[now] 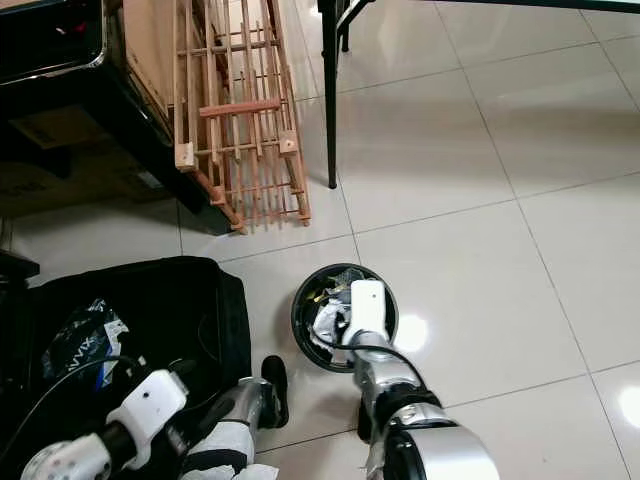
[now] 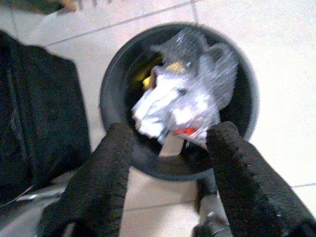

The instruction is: Picking trash to rubbish bin

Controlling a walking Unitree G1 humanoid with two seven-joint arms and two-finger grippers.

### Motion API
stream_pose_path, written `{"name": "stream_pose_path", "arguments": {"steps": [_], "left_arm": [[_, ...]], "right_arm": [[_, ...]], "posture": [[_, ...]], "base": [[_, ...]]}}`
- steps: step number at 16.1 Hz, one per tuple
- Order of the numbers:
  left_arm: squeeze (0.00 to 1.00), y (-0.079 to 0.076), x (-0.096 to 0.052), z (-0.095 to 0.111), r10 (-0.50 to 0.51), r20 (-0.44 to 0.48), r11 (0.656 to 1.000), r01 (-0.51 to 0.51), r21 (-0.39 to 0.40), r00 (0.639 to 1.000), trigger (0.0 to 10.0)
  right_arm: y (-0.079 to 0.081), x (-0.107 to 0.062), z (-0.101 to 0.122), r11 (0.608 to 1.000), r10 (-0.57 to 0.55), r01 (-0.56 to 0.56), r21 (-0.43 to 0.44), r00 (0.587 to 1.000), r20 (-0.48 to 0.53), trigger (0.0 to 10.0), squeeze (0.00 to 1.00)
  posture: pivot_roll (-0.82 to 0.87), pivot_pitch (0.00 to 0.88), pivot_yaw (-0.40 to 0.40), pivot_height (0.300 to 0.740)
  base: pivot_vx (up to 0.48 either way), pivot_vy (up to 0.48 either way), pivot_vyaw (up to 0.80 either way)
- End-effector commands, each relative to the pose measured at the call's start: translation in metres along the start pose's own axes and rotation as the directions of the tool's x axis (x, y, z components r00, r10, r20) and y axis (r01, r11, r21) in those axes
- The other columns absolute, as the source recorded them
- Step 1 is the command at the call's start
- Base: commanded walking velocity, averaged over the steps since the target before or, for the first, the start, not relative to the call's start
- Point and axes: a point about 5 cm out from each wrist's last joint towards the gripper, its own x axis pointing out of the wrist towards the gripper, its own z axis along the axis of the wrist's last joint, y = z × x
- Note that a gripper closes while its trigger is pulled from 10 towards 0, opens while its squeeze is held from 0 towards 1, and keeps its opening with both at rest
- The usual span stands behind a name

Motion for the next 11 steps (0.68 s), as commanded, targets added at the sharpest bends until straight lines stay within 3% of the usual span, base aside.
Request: {"name": "stream_pose_path", "arguments": {"steps": [1, 6, 7, 9, 11], "left_arm": [[0.00, -0.007, 0.000, -0.007, -0.014, -0.024, 1.000, 0.014, -0.014, 1.000, 10.0], [0.00, 0.007, 0.031, 0.012, 0.053, 0.052, 0.998, -0.052, -0.018, 0.997, 10.0], [0.00, 0.012, 0.038, 0.020, 0.097, 0.083, 0.995, -0.094, -0.031, 0.992, 10.0], [0.00, 0.012, 0.043, 0.024, 0.111, 0.103, 0.993, -0.108, -0.039, 0.988, 10.0], [0.00, 0.016, 0.058, 0.035, 0.192, 0.127, 0.971, -0.169, -0.170, 0.973, 10.0]], "right_arm": [[-0.004, -0.002, -0.012, 1.000, -0.019, 0.019, -0.013, 1.000, -0.019, 10.0, 1.00], [-0.020, 0.000, 0.021, 0.994, -0.060, 0.070, -0.081, 0.990, 0.127, 10.0, 1.00], [-0.024, 0.000, 0.035, 0.991, -0.072, 0.093, -0.097, 0.978, 0.195, 10.0, 1.00], [-0.027, -0.002, 0.045, 0.990, -0.079, 0.105, -0.090, 0.964, 0.254, 10.0, 1.00], [-0.028, -0.007, 0.066, 0.988, -0.068, 0.113, -0.104, 0.928, 0.365, 10.0, 1.00]], "posture": [[0.22, 0.398, 0.046, 0.740], [0.17, 0.318, 0.024, 0.740], [0.16, 0.287, 0.013, 0.740], [0.15, 0.267, 0.007, 0.740], [0.12, 0.211, -0.008, 0.740]], "base": [[0.000, 0.000, 0.00], [0.000, 0.000, 0.00], [0.000, 0.000, 0.00], [0.000, 0.000, 0.00], [0.000, 0.000, 0.00]]}}
